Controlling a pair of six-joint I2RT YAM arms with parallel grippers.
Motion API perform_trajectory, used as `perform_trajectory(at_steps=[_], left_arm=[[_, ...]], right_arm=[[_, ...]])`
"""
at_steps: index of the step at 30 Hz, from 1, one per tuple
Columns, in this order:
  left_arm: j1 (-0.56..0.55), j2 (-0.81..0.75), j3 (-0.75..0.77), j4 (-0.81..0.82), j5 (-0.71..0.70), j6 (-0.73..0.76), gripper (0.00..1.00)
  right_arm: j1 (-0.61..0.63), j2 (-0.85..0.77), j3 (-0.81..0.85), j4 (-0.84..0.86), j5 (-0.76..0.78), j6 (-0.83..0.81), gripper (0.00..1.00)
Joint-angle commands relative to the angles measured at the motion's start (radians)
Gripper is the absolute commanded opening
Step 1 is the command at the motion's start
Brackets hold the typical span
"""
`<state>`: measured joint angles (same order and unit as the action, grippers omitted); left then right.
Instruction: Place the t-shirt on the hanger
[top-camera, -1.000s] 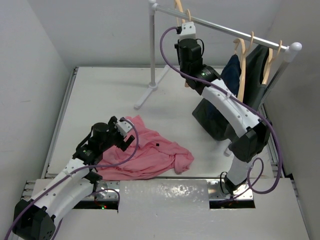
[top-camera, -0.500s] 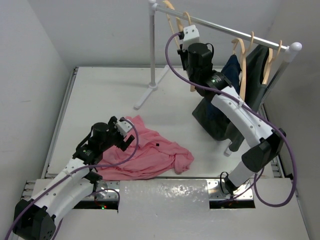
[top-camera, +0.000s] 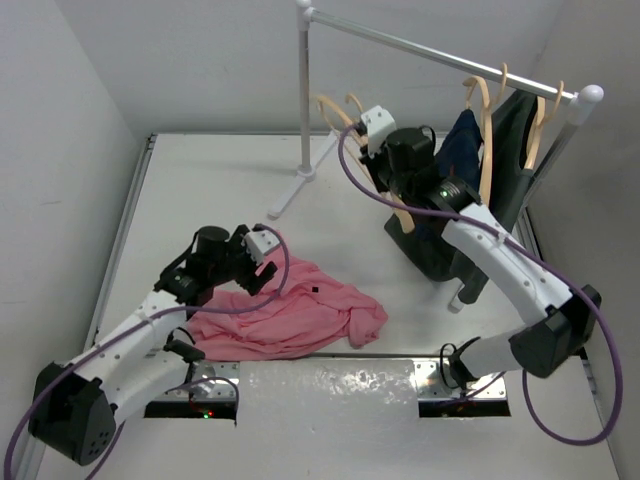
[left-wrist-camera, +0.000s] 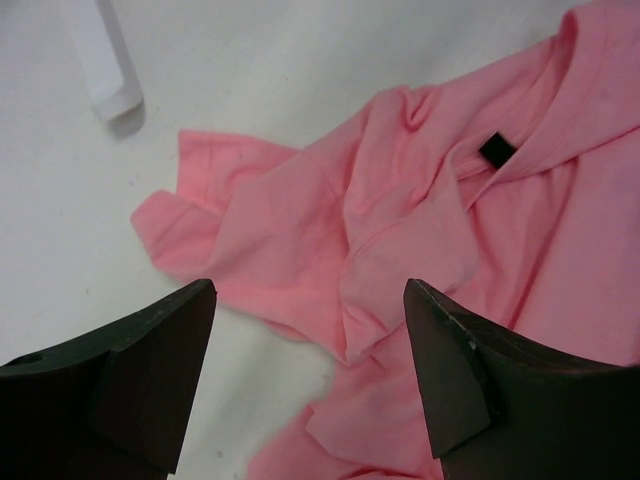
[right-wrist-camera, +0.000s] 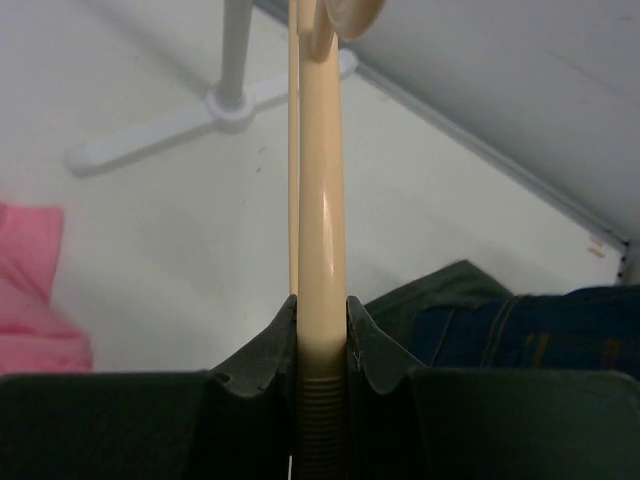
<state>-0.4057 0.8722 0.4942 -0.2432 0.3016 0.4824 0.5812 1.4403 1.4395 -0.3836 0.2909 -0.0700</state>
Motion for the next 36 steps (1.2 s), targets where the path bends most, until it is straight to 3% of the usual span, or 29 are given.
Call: perform_trajectory(at_steps=[1,7,16,17,22,24,25,27,29,32,36], left_arm=[[-0.065,0.078,0.118,-0.077,0.064,0.028,0.73],[-0.294,0.273,0.25,-0.162,-0.067,-0.001,0.76],[-0.308,0.461,0.262,-0.114,-0.364,0.021,0.73],[-0.308,0.47,0.267,-0.114,-0.372,0.015,0.66],[-0.309,0.491,0.28,-0.134,-0.345,-0.018,0.5],[-0.309,0.487,0.277,-0.145,-0.349,-0.019,0.33],[-0.308,0.484,0.279,-0.146,-0.358,-0.021,0.15],[-0.306,0.473,0.297,-0.154,-0.396,-0.04,0.0],[-0.273,0.465,0.345,-0.171,-0.401,-0.054,0.0],[-0.168,0.473,0.426,-0.211,-0.282,-0.091,0.0],[-0.142,0.508,0.483,-0.206,-0.242,-0.093,0.0]], right_arm=[[0.008,-0.133,-0.144,-0.044,-0.116,0.039,0.0],[0.009,-0.262,-0.324,-0.084,-0.137,0.107,0.0],[0.009,-0.345,-0.453,-0.057,-0.153,0.13,0.0],[0.009,-0.353,-0.459,-0.064,-0.156,0.131,0.0],[0.011,-0.434,-0.504,-0.098,-0.242,0.119,0.0],[0.011,-0.469,-0.514,-0.112,-0.291,0.116,0.0],[0.009,-0.477,-0.515,-0.139,-0.32,0.113,0.0],[0.011,-0.489,-0.499,-0.222,-0.363,0.102,0.0],[0.009,-0.503,-0.485,-0.285,-0.388,0.098,0.0],[0.011,-0.534,-0.484,-0.345,-0.473,0.122,0.0],[0.009,-0.554,-0.465,-0.391,-0.578,0.119,0.0]])
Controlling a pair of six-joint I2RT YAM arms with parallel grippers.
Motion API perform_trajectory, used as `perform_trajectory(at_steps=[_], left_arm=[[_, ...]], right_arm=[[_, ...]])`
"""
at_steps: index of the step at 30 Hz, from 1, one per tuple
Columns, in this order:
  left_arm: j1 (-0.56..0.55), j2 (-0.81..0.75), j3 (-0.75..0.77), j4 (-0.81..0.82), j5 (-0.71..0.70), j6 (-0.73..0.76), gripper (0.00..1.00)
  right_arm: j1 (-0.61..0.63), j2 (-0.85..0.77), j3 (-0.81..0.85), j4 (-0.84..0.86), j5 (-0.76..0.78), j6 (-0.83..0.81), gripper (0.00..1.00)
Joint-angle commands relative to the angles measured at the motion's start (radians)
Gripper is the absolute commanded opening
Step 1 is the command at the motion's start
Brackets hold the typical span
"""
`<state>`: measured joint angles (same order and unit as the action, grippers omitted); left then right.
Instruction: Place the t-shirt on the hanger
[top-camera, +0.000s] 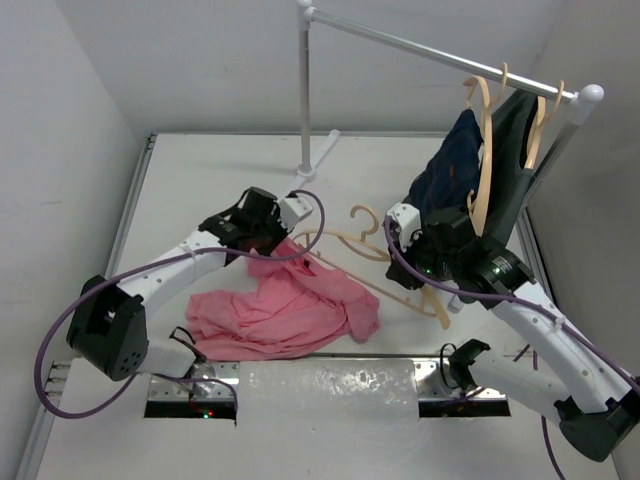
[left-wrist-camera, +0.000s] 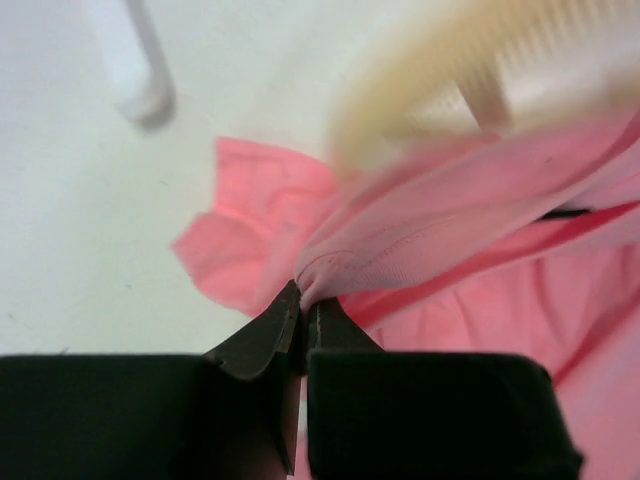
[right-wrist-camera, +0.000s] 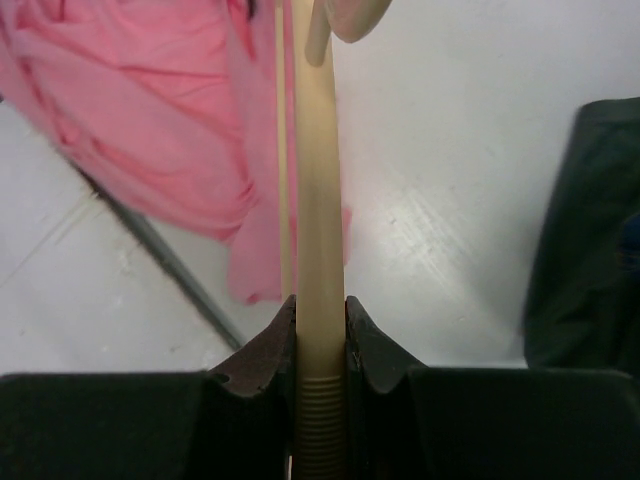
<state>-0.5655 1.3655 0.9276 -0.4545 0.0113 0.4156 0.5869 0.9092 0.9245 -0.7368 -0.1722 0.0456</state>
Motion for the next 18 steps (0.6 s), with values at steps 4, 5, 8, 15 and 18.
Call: perform_trajectory(at_steps=[4,5,8,15,18], left_arm=[[0.044,0.087,0.145,-0.084,0.127,-0.009,0.0],[0.046,0.095,0.154,-0.095,0.134,-0.002,0.0],[0.044,0.127,0.165,-0.113,0.165,0.015,0.0],[0.044,0.176,0.204,-0.121,0.141,-0.031,0.0],[0.044,0.179,0.235,-0.124,0.133,-0.038,0.0]], right_arm=[[0.004,-0.001,0.108,-0.127,-0.041,-0.01,0.0],[0.005,-0.001,0.129,-0.137,-0.02,-0.01,0.0],[0.004,-0.027,0.157,-0.151,0.037,-0.018,0.0],[0.004,-0.079,0.143,-0.161,-0.067,0.013,0.0],[0.004,-0.095,0.09,-0.151,-0.085,0.031,0.0]])
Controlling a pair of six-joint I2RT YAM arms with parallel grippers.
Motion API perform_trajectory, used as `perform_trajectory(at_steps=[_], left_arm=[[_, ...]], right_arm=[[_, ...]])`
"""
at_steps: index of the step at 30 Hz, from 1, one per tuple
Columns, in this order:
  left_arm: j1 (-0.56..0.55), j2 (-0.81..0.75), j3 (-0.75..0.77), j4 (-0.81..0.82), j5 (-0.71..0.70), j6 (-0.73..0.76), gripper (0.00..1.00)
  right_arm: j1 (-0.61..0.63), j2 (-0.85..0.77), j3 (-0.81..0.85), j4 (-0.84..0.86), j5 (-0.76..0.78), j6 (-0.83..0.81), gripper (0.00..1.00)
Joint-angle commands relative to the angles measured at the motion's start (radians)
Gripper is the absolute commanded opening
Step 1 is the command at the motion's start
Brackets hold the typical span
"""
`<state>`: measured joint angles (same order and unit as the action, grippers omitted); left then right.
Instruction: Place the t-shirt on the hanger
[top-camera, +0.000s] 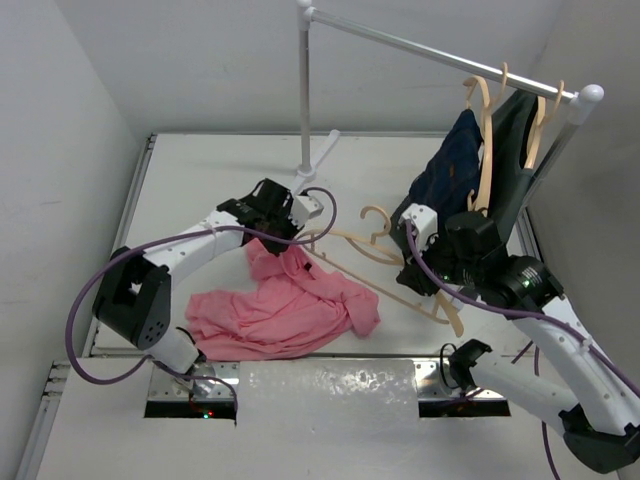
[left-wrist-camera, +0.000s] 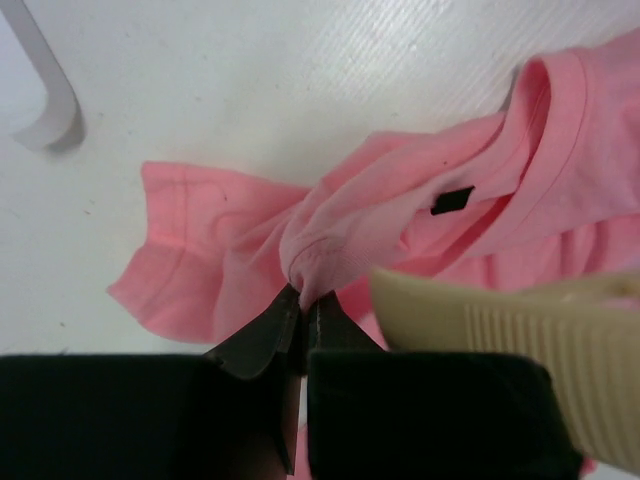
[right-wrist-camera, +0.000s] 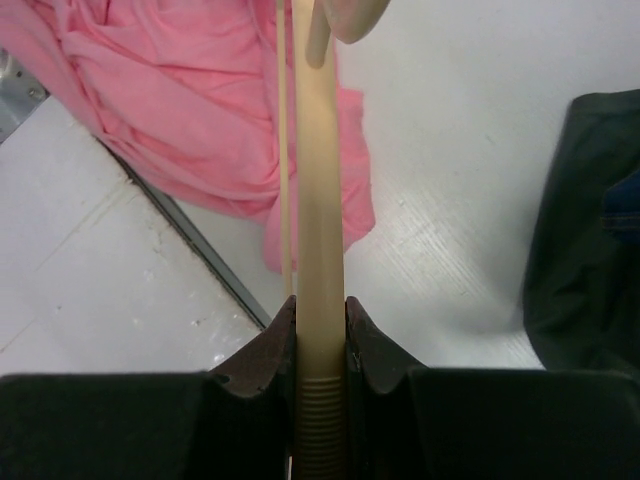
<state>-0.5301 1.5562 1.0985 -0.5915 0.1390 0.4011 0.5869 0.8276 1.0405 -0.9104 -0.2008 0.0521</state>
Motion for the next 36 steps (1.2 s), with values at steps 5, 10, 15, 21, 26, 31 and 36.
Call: perform_trajectory(at_steps=[5,10,15,21,26,31,36], left_arm=[[0.009,-0.024,0.063,-0.01,0.045,-0.008,0.0],[0.009,-0.051,0.044,-0.016,0.063,0.027,0.0],[0.007,-0.061,0.04,-0.011,0.097,0.027,0.0],[0.009,-0.065,0.058,-0.025,0.143,0.03,0.0],[0.008,-0.067,0.064,-0.015,0.134,0.042,0.0],[0.007,-0.051,0.146,-0.027,0.16,0.05,0.0],[0.007,-0.062,0.1,-0.041,0.16,0.07,0.0]], right_arm=[[0.004,-0.012,-0.086,0.073,-0.054,0.022,0.0],[0.004,0.028,-0.125,0.159,-0.043,0.022,0.0],[0.005,0.09,-0.12,0.235,-0.012,0.02,0.0],[0.019,0.131,-0.09,0.28,0.06,-0.038,0.0],[0.039,0.145,-0.045,0.272,0.055,-0.124,0.0],[0.082,0.139,-0.103,0.332,0.086,-0.153,0.0],[0.158,0.11,-0.082,0.395,0.291,-0.218,0.0]])
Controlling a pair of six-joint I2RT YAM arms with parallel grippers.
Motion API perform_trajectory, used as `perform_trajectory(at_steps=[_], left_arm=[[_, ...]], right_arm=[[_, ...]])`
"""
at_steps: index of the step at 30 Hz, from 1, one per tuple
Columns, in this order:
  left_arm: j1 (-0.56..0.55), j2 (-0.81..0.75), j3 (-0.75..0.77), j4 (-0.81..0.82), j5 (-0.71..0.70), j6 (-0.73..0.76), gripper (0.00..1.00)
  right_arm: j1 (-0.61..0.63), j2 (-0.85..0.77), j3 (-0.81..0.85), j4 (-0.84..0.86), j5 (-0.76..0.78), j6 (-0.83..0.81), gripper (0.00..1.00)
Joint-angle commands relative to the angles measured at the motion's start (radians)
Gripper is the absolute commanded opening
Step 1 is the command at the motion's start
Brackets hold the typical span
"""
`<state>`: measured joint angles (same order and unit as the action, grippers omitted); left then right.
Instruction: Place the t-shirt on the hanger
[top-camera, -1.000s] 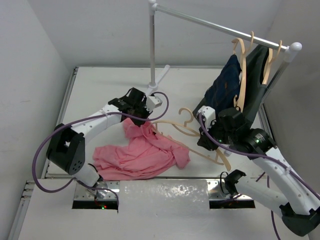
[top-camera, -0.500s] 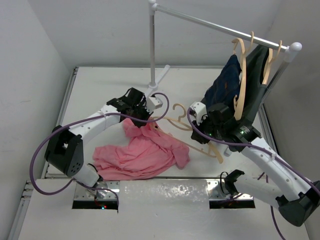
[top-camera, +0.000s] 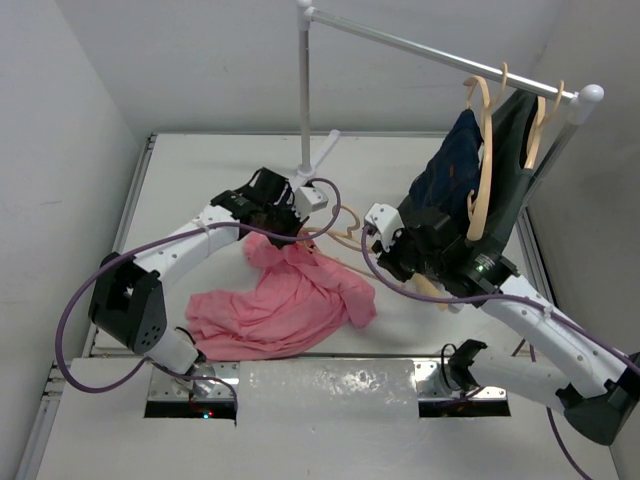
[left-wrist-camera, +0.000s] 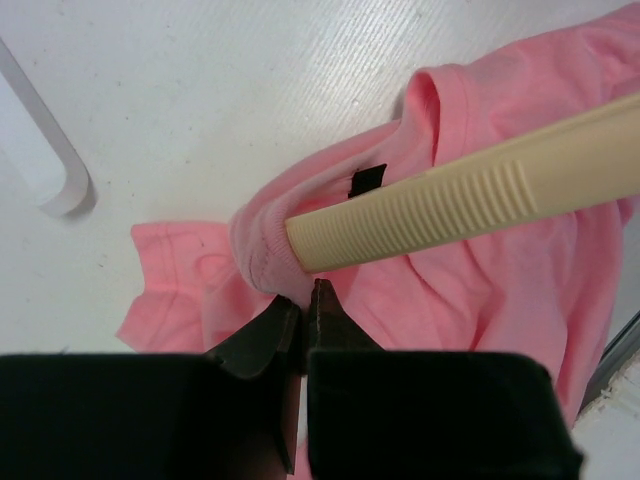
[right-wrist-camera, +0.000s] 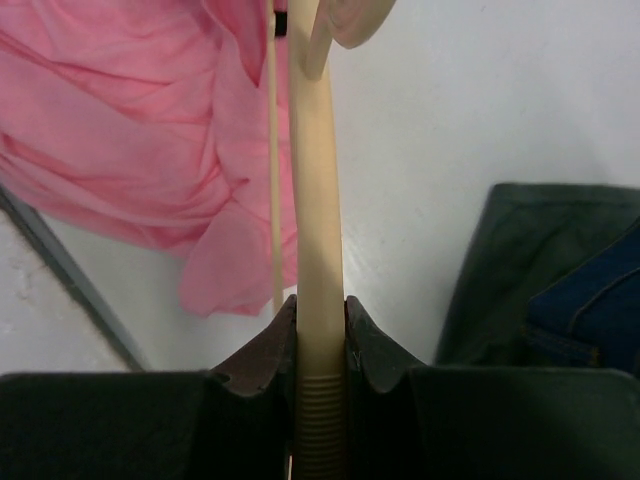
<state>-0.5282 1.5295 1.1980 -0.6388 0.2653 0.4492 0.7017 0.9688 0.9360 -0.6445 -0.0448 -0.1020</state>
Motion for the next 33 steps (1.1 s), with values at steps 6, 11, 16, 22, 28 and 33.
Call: perform_trajectory(at_steps=[6,11,16,22,28,33], left_arm=[[0.008,-0.034,0.046,0.042,0.012,-0.021,0.0],[0.01,-0.034,0.126,0.039,0.021,-0.006,0.0],[0.007,-0.103,0.115,-0.044,0.152,0.063,0.0],[-0.035,-0.115,0.178,-0.105,0.167,0.158,0.0],[-0.102,-0.114,0.262,-0.282,0.265,0.281,0.0],[-0.145,-0.097,0.386,-0.34,0.347,0.281,0.0]], right_arm=[[0.09,-0.087,-0.028,0.224,0.11,-0.169,0.0],[0.09,-0.085,-0.159,0.331,-0.017,-0.119,0.0],[0.09,-0.125,-0.296,0.537,0.01,-0.088,0.0],[0.093,-0.079,-0.283,0.559,-0.109,-0.051,0.0],[0.099,-0.107,-0.304,0.637,-0.072,-0.054,0.0],[0.099,-0.078,-0.299,0.695,-0.134,-0.047,0.0]])
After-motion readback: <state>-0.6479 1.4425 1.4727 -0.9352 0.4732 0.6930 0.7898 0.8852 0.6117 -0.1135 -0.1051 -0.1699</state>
